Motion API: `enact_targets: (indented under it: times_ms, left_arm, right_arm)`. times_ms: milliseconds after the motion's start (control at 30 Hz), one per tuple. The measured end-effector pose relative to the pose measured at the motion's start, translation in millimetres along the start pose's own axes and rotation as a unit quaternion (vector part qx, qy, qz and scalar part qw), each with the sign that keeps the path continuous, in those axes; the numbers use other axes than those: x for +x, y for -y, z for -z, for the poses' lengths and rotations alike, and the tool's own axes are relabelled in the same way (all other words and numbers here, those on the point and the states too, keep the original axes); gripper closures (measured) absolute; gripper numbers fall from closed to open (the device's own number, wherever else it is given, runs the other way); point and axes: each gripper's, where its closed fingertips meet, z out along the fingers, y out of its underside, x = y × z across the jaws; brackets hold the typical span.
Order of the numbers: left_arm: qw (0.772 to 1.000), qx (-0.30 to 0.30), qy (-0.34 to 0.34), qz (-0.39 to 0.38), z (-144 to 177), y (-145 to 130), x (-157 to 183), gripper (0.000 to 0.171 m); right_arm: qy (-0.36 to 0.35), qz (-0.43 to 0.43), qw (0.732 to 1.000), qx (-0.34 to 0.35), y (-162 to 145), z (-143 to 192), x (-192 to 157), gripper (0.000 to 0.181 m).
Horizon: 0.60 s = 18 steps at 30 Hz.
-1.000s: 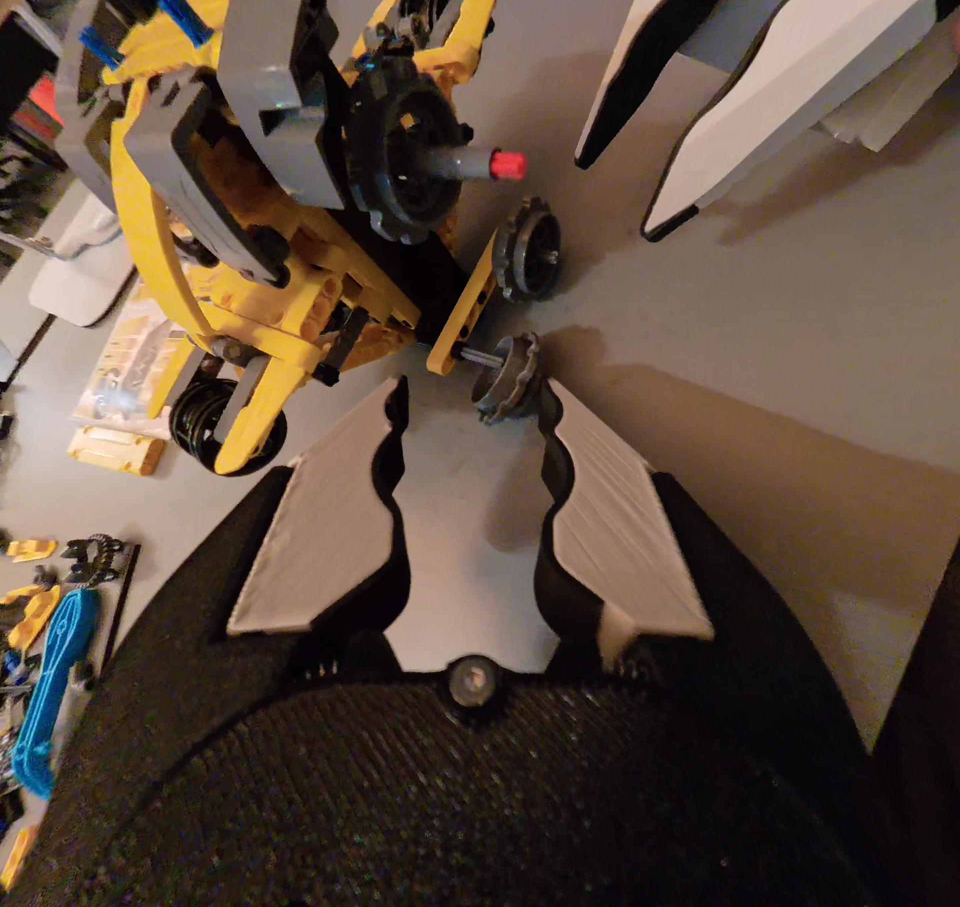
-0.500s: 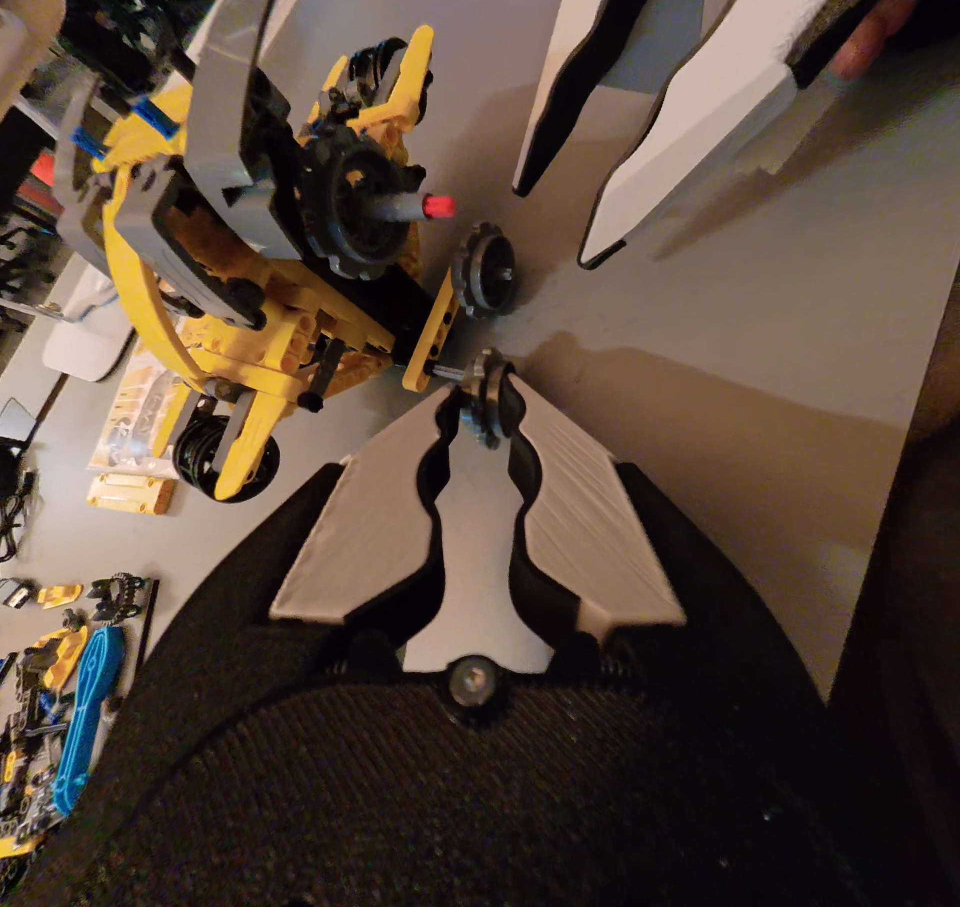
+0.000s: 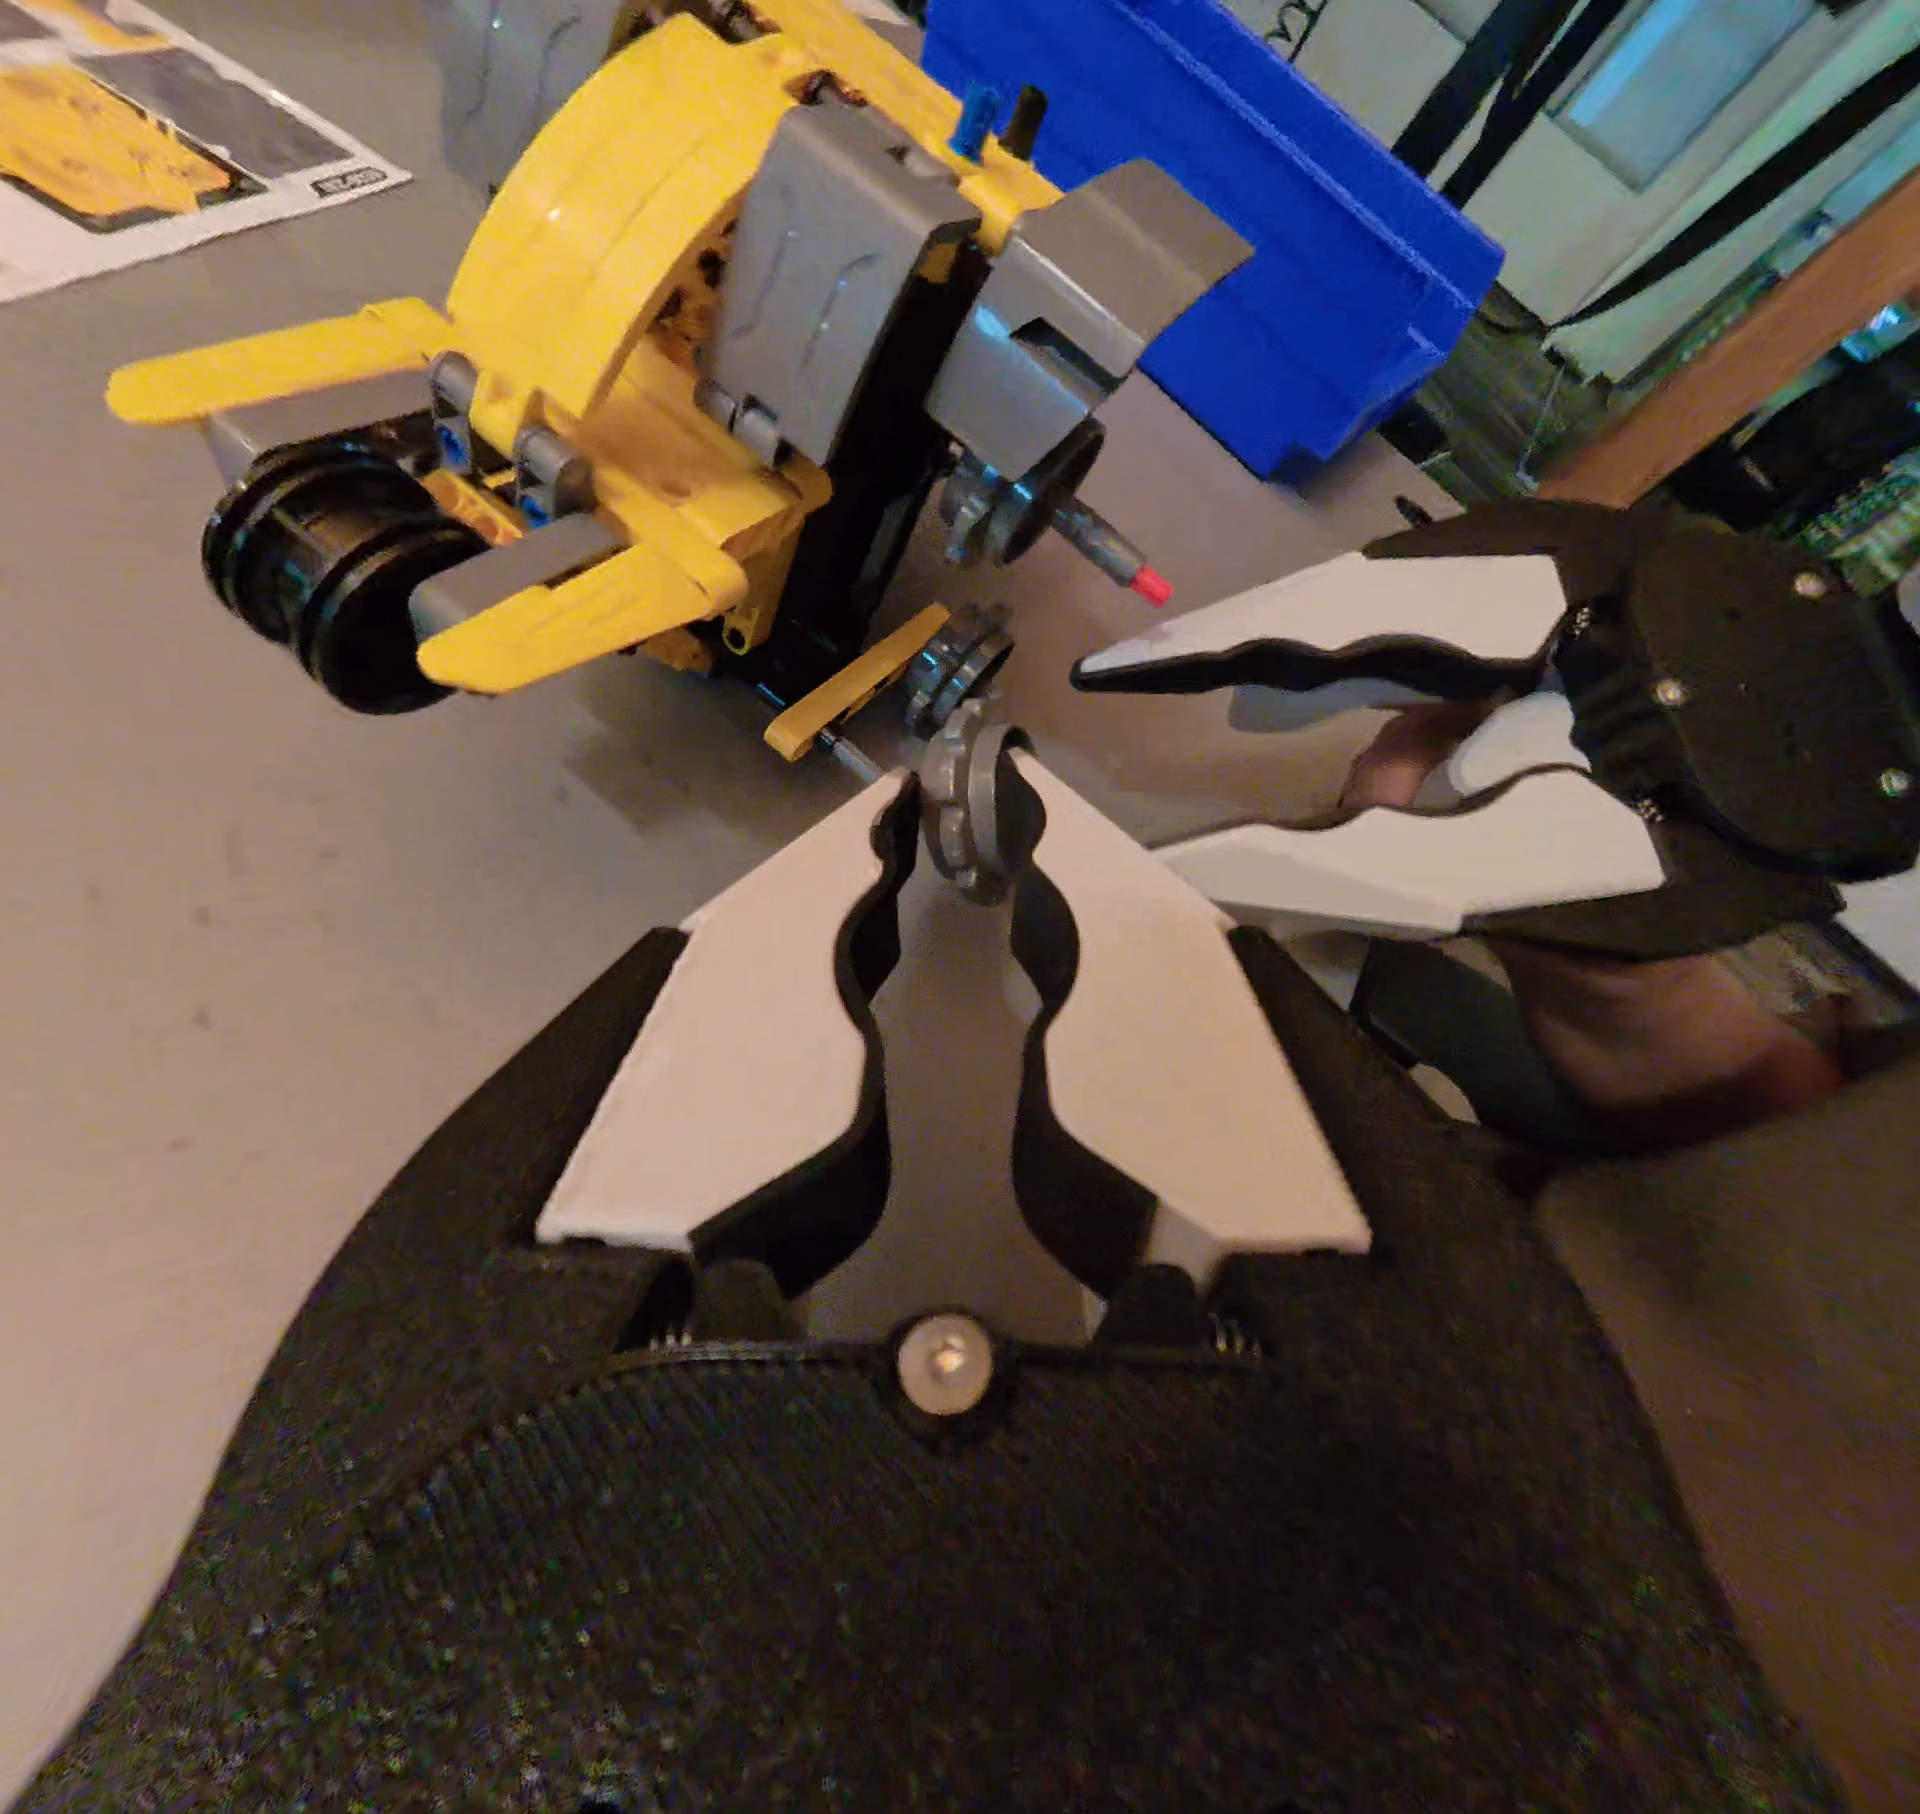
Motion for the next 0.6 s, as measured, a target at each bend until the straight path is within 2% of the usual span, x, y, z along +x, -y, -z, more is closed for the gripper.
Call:
enact_targets:
  times_ms: [167,400,433,500,600]
  left_arm:
    - [1.000,-0.004,-0.007,0.002,-0.7,-1.8,6.3,0.159]
    - [1.000,-0.009,-0.017,-0.022,-0.7,-4.9,12.2,0.158]
    - [0.999,-0.008,-0.025,-0.023,-0.3,-4.9,14.4,0.156]
    - [0.999,-0.001,-0.039,-0.016,1.4,-2.2,15.3,0.132]
    - [0.999,0.015,-0.036,0.004,4.2,4.7,5.3,0.117]
  right_arm:
    - [0.000,0.018,0.999,-0.026,-2.1,-11.5,-10.0,0.134]
    - [0.000,0.003,0.999,-0.051,-8.6,-14.8,-9.1,0.141]
    - [0.000,-0.001,0.999,-0.054,-10.1,-14.0,-7.8,0.141]
    - [-0.009,-0.003,0.998,-0.062,-14.8,-11.9,-1.5,0.141]
    - [-0.021,-0.005,0.997,-0.070,-20.9,-7.0,7.4,0.141]
